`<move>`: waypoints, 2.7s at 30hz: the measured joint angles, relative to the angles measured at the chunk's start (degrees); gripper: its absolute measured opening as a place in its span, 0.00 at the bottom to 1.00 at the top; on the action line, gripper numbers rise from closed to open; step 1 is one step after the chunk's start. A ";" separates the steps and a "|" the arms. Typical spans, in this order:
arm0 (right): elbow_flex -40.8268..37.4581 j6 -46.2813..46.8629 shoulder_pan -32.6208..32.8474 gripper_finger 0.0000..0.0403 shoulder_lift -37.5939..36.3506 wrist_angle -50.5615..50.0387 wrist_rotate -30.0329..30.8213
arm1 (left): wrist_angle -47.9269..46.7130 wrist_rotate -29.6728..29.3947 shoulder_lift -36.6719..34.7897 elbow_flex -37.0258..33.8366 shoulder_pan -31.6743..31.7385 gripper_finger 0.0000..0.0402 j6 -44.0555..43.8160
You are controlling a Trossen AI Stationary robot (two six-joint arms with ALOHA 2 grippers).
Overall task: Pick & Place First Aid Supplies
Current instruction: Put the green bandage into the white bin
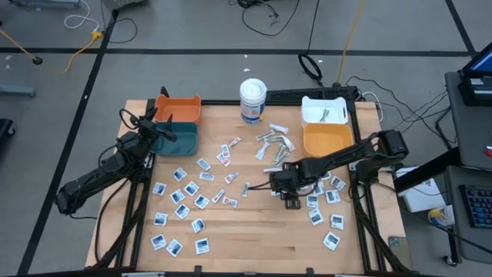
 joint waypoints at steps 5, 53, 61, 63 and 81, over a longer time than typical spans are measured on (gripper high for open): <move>-0.77 -1.04 -0.01 0.45 0.96 1.22 0.64 | 0.08 0.00 0.00 -0.02 0.00 0.77 0.00; 8.01 24.02 -19.20 0.00 -12.30 -21.23 4.11 | 0.23 0.00 -0.01 -0.02 0.00 0.77 0.00; 8.01 22.86 -36.59 0.00 -14.55 -22.62 4.09 | 0.23 0.00 0.00 -0.02 -0.01 0.77 0.00; 8.01 22.02 -40.88 0.00 -14.57 -22.45 4.03 | 0.23 0.00 -0.02 -0.02 -0.02 0.77 0.00; 7.97 19.67 -63.92 0.00 -8.46 -14.50 6.32 | 0.23 0.00 -0.02 -0.02 0.00 0.77 0.00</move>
